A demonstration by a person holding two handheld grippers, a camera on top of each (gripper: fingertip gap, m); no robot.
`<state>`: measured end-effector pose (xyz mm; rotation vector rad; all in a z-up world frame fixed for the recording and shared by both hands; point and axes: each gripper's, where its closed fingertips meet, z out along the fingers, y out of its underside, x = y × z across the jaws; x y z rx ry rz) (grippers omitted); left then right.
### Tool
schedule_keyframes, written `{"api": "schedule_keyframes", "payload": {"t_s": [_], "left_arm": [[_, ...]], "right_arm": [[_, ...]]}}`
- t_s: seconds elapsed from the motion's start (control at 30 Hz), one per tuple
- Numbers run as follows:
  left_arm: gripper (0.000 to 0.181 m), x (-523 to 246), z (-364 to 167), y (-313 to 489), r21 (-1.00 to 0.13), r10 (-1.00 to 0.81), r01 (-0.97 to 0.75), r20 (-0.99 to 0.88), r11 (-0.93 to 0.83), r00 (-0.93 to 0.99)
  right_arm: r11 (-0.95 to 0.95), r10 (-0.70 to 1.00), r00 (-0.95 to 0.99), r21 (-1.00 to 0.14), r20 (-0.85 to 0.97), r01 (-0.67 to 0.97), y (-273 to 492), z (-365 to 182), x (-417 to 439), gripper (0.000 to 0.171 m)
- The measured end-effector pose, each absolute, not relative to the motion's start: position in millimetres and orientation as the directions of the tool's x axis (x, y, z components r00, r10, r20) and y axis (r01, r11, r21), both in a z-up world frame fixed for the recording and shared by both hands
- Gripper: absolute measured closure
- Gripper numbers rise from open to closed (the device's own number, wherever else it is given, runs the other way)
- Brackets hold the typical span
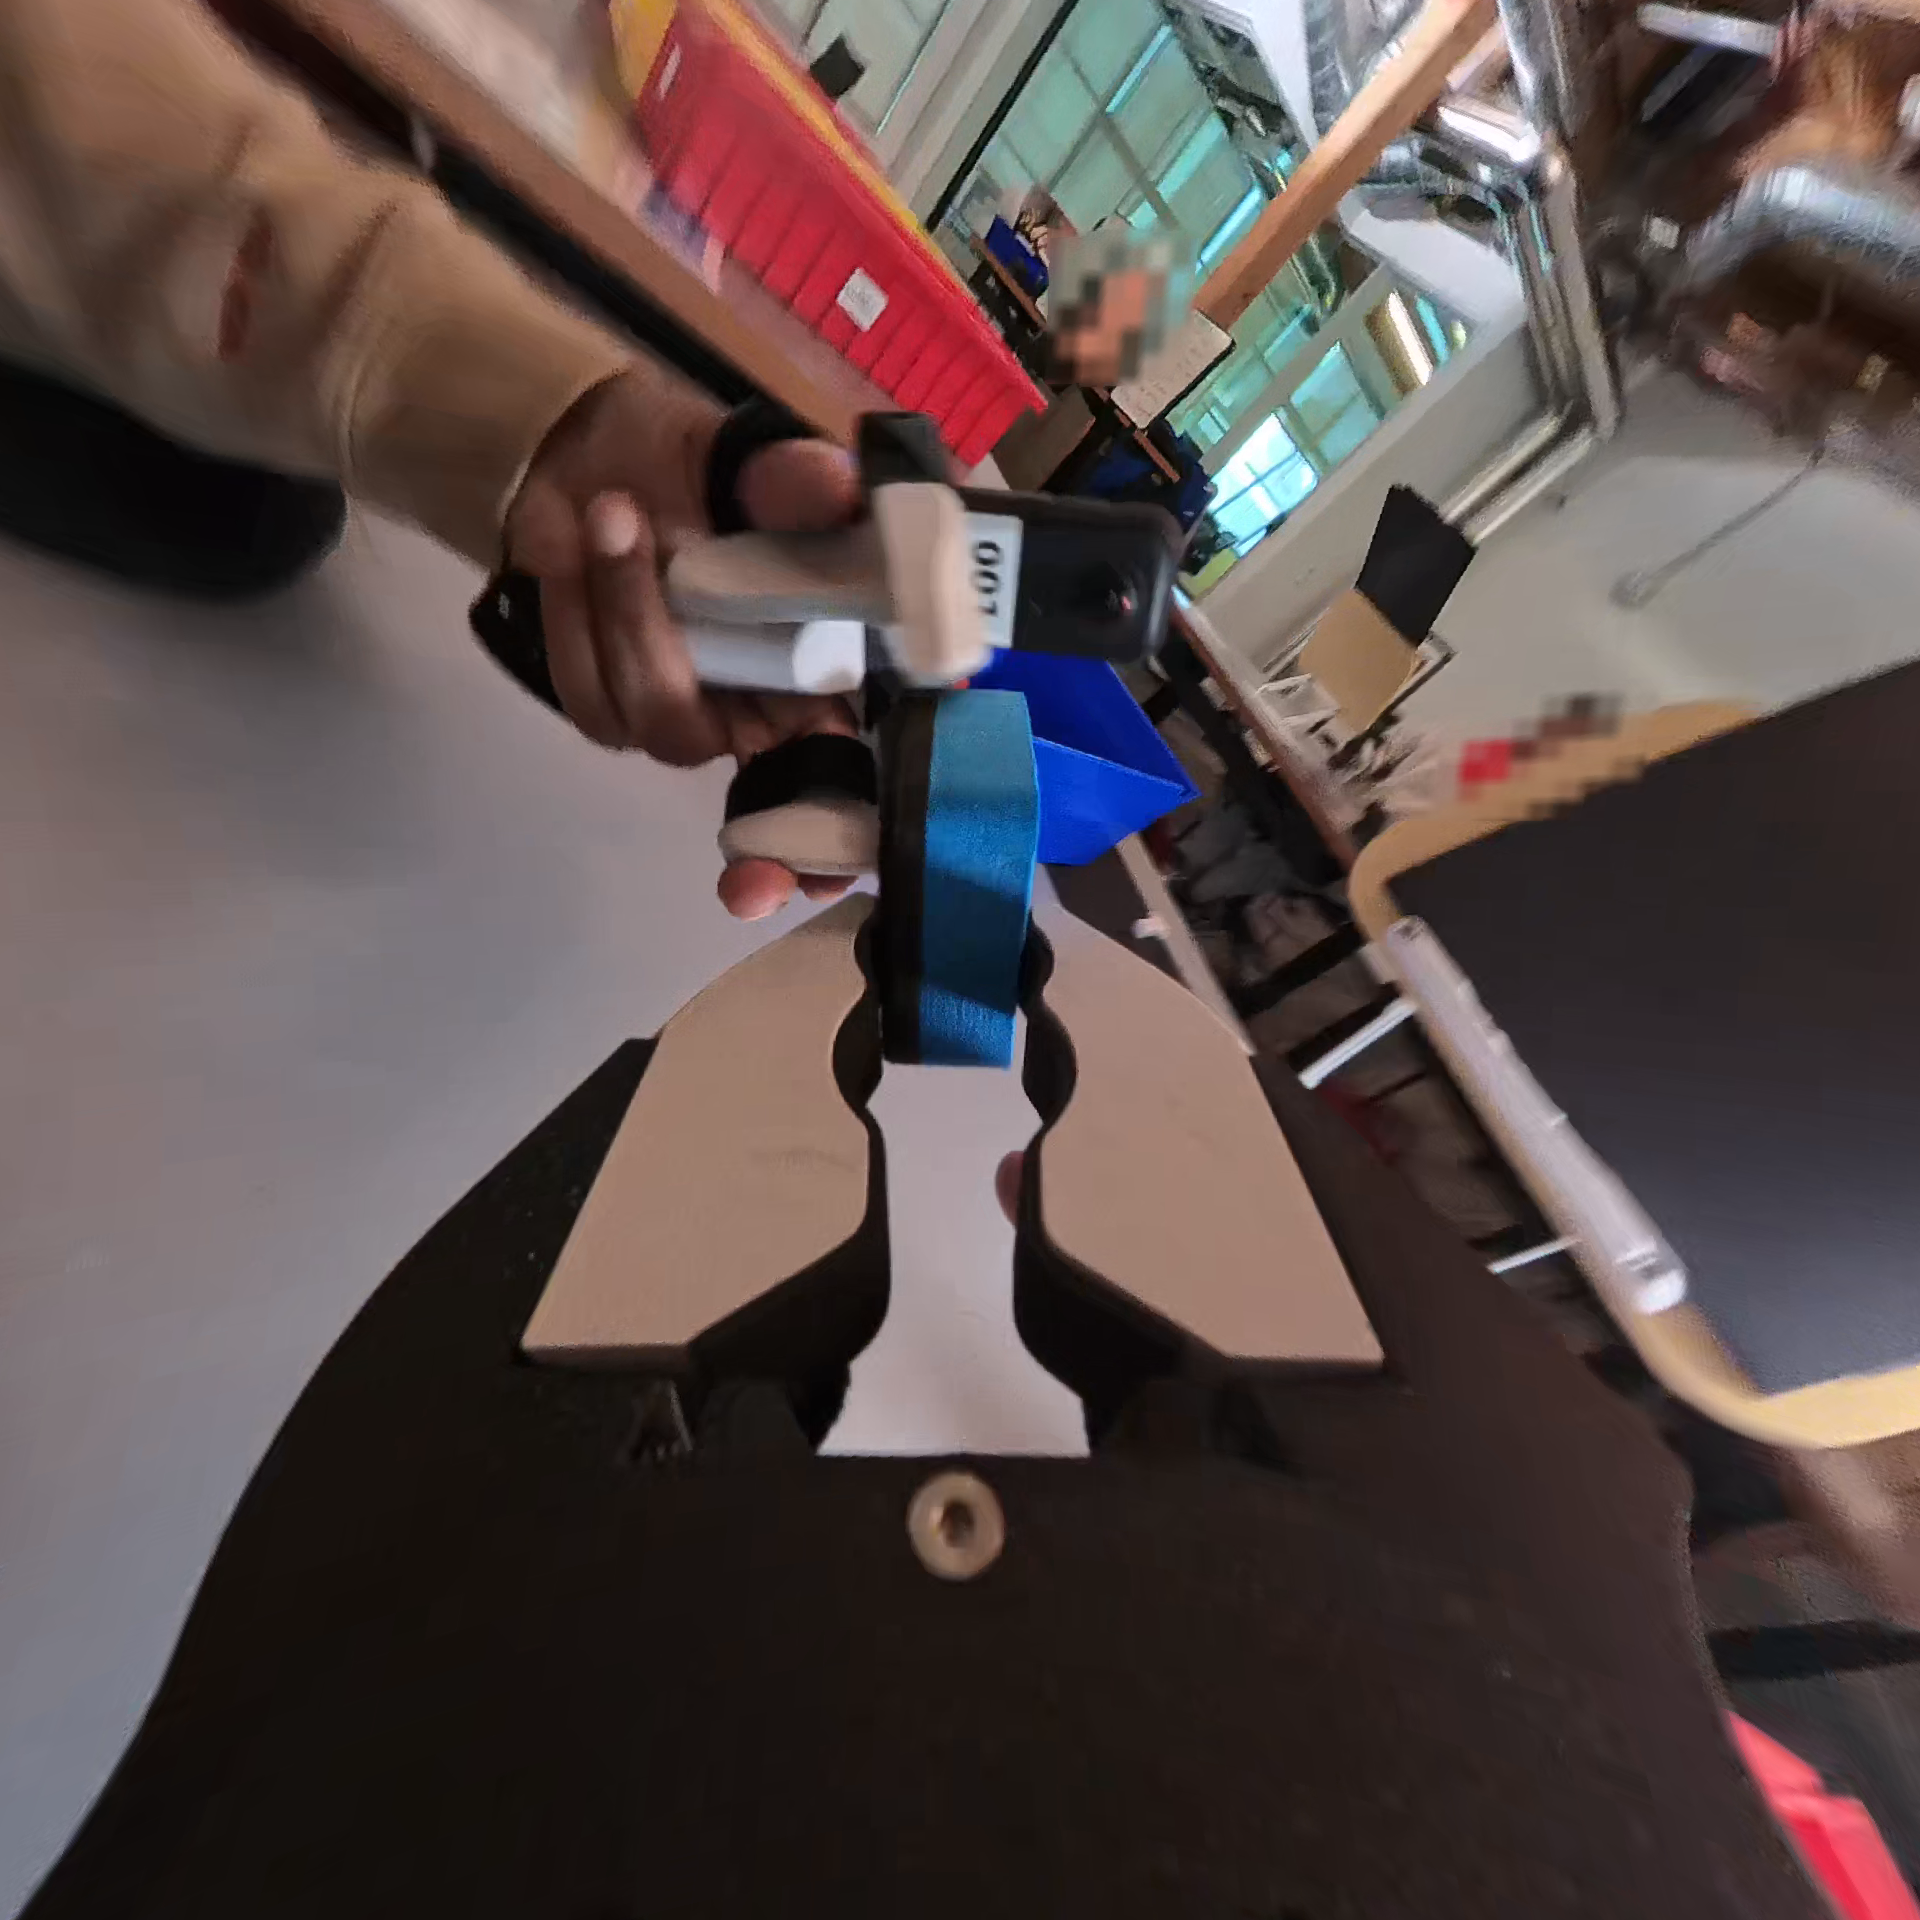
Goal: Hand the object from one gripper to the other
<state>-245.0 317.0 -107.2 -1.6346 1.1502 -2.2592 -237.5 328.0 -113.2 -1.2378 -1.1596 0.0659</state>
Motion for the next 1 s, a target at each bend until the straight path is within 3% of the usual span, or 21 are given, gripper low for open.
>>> {"api": "schedule_keyframes", "payload": {"t_s": [0.1, 0.17, 0.23, 0.33, 0.43, 0.53, 0.6, 0.67, 0.73, 0.8, 0.9, 1.0], "left_arm": [[0.118, -247.7, -99.0, 331.3, -0.832, -0.760, -0.168, 0.553, -0.529, -0.342], [0.116, -248.7, -99.8, 337.1, -0.935, -0.901, -0.127, 0.353, -0.331, -0.250], [0.114, -248.2, -100.3, 337.1, -0.985, -0.972, -0.114, 0.148, -0.129, -0.185], [0.112, -246.4, -99.5, 328.6, -0.986, -0.983, -0.097, -0.123, 0.137, -0.137], [0.106, -244.1, -107.0, 322.2, -0.929, -0.937, -0.137, -0.329, 0.343, -0.116], [0.125, -243.5, -116.2, 312.9, -0.886, -0.898, -0.163, -0.413, 0.435, -0.154], [0.126, -242.0, -115.9, 314.6, -0.884, -0.897, -0.162, -0.421, 0.438, -0.132], [0.126, -241.5, -109.8, 318.4, -0.937, -0.943, -0.125, -0.311, 0.325, -0.120], [0.126, -243.1, -98.3, 324.4, -0.996, -0.988, -0.047, -0.067, 0.074, -0.139], [0.127, -246.9, -79.9, 335.0, -0.966, -0.955, 0.085, 0.226, -0.246, -0.190], [0.127, -252.8, -64.2, 352.0, -0.698, -0.719, 0.213, 0.593, -0.683, -0.364], [0.127, -250.7, -69.1, 357.9, -0.446, -0.501, 0.232, 0.725, -0.864, -0.471]], "right_arm": [[0.179, 0.769, 0.584, -0.964, 0.261, 0.195, 330.2, -89.5, -221.7, 0.149], [-0.081, 0.862, 0.500, -0.996, -0.085, -0.029, 327.1, -82.5, -217.0, 0.149], [-0.343, 0.876, 0.304, -0.926, -0.376, -0.157, 317.8, -82.5, -221.3, 0.149], [-0.605, 0.764, 0.101, -0.763, -0.637, -0.230, 315.9, -89.7, -231.2, 0.149], [-0.730, 0.674, -0.011, -0.664, -0.738, -0.163, 306.3, -102.5, -246.0, 0.149], [-0.759, 0.642, -0.015, -0.633, -0.767, -0.152, 307.3, -108.5, -250.6, 0.149], [-0.758, 0.642, -0.006, -0.633, -0.767, -0.158, 309.0, -108.4, -248.8, 0.149], [-0.679, 0.710, 0.074, -0.709, -0.700, -0.190, 316.0, -104.2, -244.7, 0.145], [-0.490, 0.814, 0.215, -0.837, -0.539, -0.244, 325.9, -89.8, -232.9, 0.130], [-0.204, 0.859, 0.420, -0.949, -0.292, -0.242, 333.5, -71.3, -216.0, 0.115], [0.278, 0.663, 0.724, -0.960, 0.191, -0.002, 337.1, -51.8, -194.4, 0.110], [0.483, 0.359, 0.779, -0.817, 0.513, 0.316, 336.2, -48.2, -197.9, 0.100]]}}
